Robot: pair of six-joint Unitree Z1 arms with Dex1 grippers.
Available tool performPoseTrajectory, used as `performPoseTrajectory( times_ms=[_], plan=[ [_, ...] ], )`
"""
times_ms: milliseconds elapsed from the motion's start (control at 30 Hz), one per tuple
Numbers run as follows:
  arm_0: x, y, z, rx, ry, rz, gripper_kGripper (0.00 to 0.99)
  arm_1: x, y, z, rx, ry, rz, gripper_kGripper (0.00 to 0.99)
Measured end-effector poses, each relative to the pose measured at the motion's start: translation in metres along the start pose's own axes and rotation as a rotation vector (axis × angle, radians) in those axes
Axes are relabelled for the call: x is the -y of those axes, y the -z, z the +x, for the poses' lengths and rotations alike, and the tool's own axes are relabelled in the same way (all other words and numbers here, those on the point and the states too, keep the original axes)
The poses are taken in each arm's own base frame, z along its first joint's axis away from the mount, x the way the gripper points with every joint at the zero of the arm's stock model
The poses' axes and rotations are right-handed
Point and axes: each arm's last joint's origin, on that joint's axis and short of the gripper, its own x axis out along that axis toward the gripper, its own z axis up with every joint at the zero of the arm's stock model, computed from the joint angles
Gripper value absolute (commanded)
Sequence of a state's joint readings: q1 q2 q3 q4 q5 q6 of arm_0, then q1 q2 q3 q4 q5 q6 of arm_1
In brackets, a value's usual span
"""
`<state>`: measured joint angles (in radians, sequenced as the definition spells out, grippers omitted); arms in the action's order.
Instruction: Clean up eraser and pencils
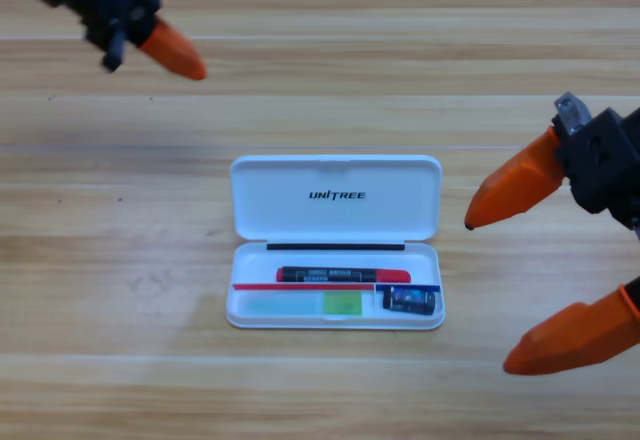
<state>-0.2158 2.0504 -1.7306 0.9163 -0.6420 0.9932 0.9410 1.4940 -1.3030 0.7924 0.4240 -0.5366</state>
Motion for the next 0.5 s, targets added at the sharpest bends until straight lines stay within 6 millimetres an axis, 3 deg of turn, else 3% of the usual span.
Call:
performPoseTrajectory(
  times_ms=[267,367,500],
  plan=[
    [-0.066,0.01,0.052,0.034,0.172,-0.109,0.0,0.0,0.0,0.0,0.003,-0.004,0.012,0.973],
    [-0.075,0.026,0.079,0.043,0.237,-0.14,0.0,0.0,0.0,0.0,0.004,-0.004,0.012,0.973],
    [-0.078,0.041,0.1,0.037,0.297,-0.173,0.0,-0.001,0.0,-0.002,0.007,-0.003,0.012,0.973]
  ],
)
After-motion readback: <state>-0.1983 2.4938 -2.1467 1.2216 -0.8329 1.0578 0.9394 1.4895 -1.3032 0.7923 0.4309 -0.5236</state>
